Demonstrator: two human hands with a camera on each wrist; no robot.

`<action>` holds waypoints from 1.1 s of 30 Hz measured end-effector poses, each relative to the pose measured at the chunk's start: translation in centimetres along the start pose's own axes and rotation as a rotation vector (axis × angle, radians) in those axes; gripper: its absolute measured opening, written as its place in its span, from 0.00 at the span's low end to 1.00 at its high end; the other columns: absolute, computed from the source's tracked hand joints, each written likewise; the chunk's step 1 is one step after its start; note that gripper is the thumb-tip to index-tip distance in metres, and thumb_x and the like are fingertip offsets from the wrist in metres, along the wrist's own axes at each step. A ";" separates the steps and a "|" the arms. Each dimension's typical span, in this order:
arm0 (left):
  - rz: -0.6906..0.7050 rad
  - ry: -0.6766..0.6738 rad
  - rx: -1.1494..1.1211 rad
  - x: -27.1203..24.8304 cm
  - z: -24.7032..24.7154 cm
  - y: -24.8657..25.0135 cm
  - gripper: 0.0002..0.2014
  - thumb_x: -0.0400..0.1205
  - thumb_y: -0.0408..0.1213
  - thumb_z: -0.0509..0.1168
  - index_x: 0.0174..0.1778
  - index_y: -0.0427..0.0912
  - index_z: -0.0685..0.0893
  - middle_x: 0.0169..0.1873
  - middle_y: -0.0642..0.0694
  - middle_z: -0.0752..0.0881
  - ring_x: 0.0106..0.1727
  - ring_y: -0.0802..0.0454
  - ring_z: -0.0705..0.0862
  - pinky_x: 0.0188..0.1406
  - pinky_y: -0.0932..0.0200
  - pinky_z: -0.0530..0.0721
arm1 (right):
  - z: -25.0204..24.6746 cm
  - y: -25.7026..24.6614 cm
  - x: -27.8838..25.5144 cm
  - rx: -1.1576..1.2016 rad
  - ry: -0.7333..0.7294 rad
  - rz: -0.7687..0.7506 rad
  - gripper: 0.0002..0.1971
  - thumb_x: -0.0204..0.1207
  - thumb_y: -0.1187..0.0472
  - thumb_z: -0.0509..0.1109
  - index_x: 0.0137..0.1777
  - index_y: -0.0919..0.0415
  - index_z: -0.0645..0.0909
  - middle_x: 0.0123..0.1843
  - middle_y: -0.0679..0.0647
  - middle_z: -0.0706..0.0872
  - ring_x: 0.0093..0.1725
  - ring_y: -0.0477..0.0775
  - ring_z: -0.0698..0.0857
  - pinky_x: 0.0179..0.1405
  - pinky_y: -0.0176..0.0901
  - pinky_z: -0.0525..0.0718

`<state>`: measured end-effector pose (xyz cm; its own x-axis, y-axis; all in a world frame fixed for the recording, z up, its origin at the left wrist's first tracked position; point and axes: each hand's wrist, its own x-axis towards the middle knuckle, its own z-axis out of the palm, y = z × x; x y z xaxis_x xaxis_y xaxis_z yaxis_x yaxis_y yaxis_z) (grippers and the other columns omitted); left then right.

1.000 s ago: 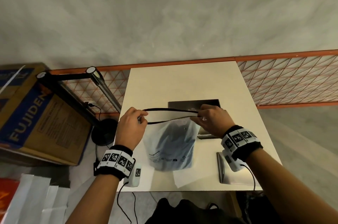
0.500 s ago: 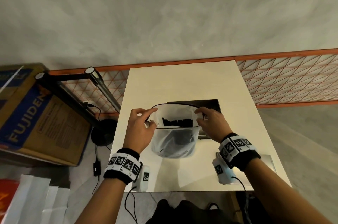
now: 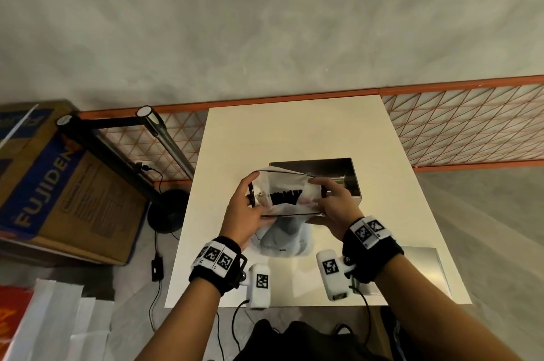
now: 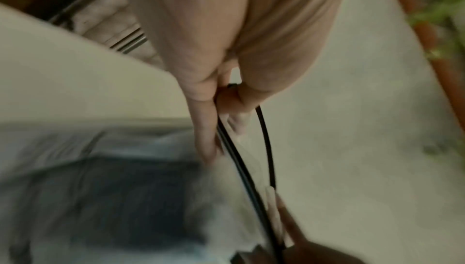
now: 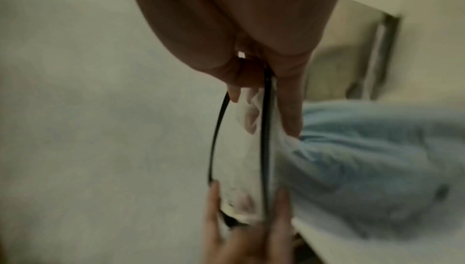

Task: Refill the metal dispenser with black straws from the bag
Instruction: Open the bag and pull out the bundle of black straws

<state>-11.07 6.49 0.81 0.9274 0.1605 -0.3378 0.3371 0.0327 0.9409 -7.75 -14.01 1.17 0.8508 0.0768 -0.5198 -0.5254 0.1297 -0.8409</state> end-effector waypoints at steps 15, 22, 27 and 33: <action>-0.277 0.099 -0.147 0.4 0.0 -1.2 0.28 0.71 0.17 0.51 0.63 0.39 0.83 0.47 0.37 0.85 0.45 0.42 0.82 0.38 0.50 0.86 | -0.4 3.0 1.3 0.067 0.150 0.176 0.21 0.70 0.76 0.53 0.57 0.55 0.74 0.46 0.63 0.80 0.43 0.61 0.80 0.33 0.55 0.87; -0.029 0.174 0.403 1.0 -0.3 0.6 0.11 0.81 0.48 0.69 0.53 0.46 0.86 0.48 0.51 0.89 0.53 0.48 0.87 0.57 0.49 0.86 | -0.3 0.6 1.0 -0.329 0.137 -0.014 0.16 0.62 0.51 0.69 0.48 0.54 0.87 0.49 0.57 0.89 0.52 0.63 0.87 0.47 0.66 0.90; 0.075 0.200 0.441 1.1 0.9 0.2 0.10 0.86 0.40 0.68 0.42 0.40 0.89 0.33 0.52 0.88 0.38 0.52 0.83 0.40 0.58 0.76 | 0.5 0.5 1.2 -0.552 0.174 -0.212 0.16 0.76 0.43 0.69 0.50 0.54 0.89 0.47 0.50 0.91 0.51 0.54 0.86 0.56 0.51 0.83; -0.286 0.012 -0.337 0.7 0.2 1.2 0.16 0.74 0.30 0.73 0.55 0.24 0.88 0.46 0.36 0.83 0.50 0.41 0.80 0.53 0.49 0.78 | 0.0 0.3 1.3 -0.135 0.000 -0.115 0.10 0.80 0.60 0.69 0.44 0.66 0.89 0.39 0.60 0.85 0.41 0.60 0.82 0.45 0.51 0.79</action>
<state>-9.99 6.42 1.71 0.8017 0.1096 -0.5876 0.5065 0.3973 0.7652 -6.85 -13.91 0.22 0.9055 0.0688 -0.4187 -0.4199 0.0036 -0.9076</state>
